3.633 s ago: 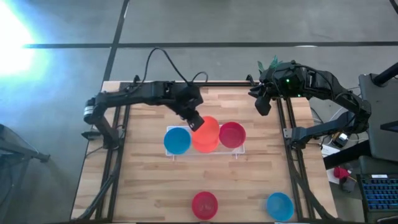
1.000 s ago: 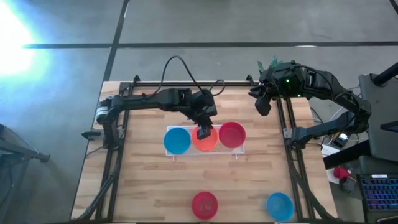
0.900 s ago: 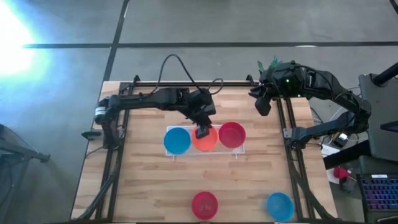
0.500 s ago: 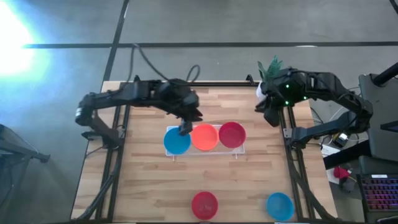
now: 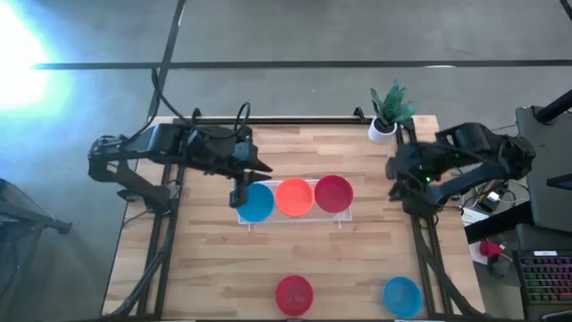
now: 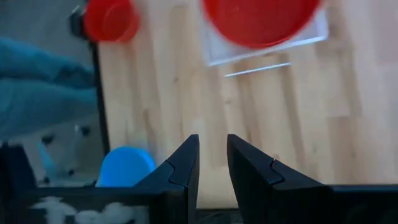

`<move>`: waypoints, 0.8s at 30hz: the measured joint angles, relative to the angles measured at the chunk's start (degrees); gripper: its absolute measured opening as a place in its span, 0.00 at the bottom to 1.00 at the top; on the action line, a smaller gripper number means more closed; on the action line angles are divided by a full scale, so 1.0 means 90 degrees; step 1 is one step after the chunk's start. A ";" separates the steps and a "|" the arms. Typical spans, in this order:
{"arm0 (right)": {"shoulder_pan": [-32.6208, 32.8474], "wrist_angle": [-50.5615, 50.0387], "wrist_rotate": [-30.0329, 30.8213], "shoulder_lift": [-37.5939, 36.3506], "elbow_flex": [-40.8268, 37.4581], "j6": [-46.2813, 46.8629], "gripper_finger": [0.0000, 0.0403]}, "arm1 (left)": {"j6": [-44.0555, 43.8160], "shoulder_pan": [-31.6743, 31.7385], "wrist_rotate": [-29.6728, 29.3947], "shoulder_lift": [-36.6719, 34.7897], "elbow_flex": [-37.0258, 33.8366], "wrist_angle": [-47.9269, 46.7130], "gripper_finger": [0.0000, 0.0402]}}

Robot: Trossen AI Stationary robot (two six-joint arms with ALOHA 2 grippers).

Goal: Pick & Place Mini bowls
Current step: Stack the blue bowl on the blue bowl on the shelf

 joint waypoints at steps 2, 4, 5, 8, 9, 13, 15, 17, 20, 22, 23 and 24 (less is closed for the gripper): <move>0.0392 -0.0006 -0.0051 0.0030 -0.0003 0.0065 0.20 | 0.0050 -0.0112 -0.0176 -0.0047 -0.0007 -0.0099 0.19; 0.0746 -0.0006 -0.0049 0.0078 -0.0025 0.0298 0.20 | 0.0046 -0.0197 -0.0298 -0.0064 -0.0007 -0.0127 0.19; 0.0913 -0.0002 -0.0044 0.0096 -0.0048 0.0428 0.20 | 0.0044 -0.0226 -0.0338 -0.0068 -0.0007 -0.0178 0.19; 0.1346 0.0066 -0.0034 0.0124 -0.0151 0.0861 0.20 | 0.0044 -0.0261 -0.0396 -0.0069 -0.0007 -0.0219 0.19; 0.1473 0.0063 -0.0036 0.0126 -0.0197 0.0999 0.20 | 0.0042 -0.0261 -0.0397 -0.0069 -0.0007 -0.0242 0.19; 0.1958 0.0096 -0.0031 0.0164 -0.0422 0.1483 0.20 | 0.0012 -0.0261 -0.0395 -0.0069 -0.0007 -0.0298 0.19; 0.2147 0.0122 -0.0031 0.0176 -0.0551 0.1598 0.20 | 0.0008 -0.0261 -0.0397 -0.0069 -0.0007 -0.0305 0.19; 0.2319 0.0239 -0.0031 0.0184 -0.0704 0.1798 0.20 | 0.0005 -0.0261 -0.0397 -0.0071 -0.0007 -0.0307 0.19; 0.2499 0.0264 -0.0031 0.0208 -0.0900 0.2022 0.20 | 0.0003 -0.0261 -0.0397 -0.0071 -0.0007 -0.0309 0.19; 0.2638 0.0327 -0.0026 0.0223 -0.1009 0.2168 0.20 | 0.0003 -0.0261 -0.0397 -0.0071 -0.0007 -0.0309 0.19; 0.2701 0.0384 -0.0026 0.0225 -0.1070 0.2232 0.20 | 0.0003 -0.0261 -0.0395 -0.0071 -0.0007 -0.0311 0.19; 0.2768 0.0449 -0.0025 0.0225 -0.1138 0.2283 0.20 | 0.0001 -0.0261 -0.0395 -0.0071 -0.0007 -0.0312 0.19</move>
